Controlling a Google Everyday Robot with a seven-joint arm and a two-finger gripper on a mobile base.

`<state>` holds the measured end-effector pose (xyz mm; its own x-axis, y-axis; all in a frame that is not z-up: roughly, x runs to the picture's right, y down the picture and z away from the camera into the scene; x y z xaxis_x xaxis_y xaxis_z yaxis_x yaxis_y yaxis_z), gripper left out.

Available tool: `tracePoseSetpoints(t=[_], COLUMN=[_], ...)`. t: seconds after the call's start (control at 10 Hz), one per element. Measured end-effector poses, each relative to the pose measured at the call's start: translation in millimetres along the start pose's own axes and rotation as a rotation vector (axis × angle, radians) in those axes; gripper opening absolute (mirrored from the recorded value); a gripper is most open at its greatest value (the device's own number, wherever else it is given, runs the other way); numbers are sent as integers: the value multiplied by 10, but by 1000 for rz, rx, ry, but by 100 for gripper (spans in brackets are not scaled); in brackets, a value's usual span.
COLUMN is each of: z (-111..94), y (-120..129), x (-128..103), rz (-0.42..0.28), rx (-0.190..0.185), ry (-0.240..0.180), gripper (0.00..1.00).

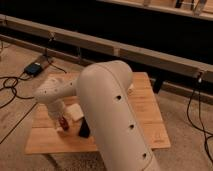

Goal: Place the pepper in the ceramic bowl

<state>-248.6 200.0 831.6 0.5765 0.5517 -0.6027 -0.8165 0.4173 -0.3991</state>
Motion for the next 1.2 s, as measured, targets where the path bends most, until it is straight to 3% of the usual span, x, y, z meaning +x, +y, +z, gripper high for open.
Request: tracePoseSetpoints(t=[0.1, 0.2, 0.7, 0.8, 1.0, 1.2], z=[25, 49, 4, -58, -290, -576], y=[3, 9, 18, 6, -121, -407], x=[-30, -60, -153, -181, -261, -318], rz=[-2, -5, 0, 6, 43, 112], rx=[-3, -7, -49, -60, -78, -86], ry=[4, 8, 14, 8, -24, -71], gripper=[63, 55, 7, 1, 0, 0])
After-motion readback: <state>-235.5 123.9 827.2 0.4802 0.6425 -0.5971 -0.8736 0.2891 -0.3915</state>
